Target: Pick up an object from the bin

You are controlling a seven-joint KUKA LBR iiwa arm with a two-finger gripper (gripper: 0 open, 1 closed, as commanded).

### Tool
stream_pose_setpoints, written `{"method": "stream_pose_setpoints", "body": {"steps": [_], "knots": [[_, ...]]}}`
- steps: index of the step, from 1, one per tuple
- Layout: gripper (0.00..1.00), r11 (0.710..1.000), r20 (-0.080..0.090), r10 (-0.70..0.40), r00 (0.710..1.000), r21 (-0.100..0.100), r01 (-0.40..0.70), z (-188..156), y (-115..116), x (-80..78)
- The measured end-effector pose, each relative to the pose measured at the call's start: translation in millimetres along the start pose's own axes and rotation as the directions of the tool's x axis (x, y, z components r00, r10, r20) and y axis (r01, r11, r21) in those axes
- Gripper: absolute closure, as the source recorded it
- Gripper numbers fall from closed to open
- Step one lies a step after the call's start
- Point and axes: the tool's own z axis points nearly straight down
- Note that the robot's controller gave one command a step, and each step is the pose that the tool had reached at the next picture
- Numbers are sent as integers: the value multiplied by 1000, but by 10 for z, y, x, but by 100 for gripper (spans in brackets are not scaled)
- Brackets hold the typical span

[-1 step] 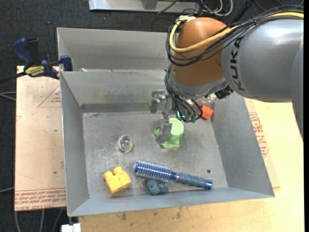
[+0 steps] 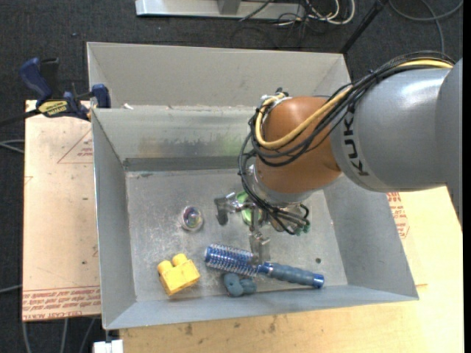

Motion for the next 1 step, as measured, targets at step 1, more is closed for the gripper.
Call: {"method": "stream_pose_setpoints", "body": {"steps": [1], "knots": [[0,999,2,36,999,1,-36,617,-120,526]]}}
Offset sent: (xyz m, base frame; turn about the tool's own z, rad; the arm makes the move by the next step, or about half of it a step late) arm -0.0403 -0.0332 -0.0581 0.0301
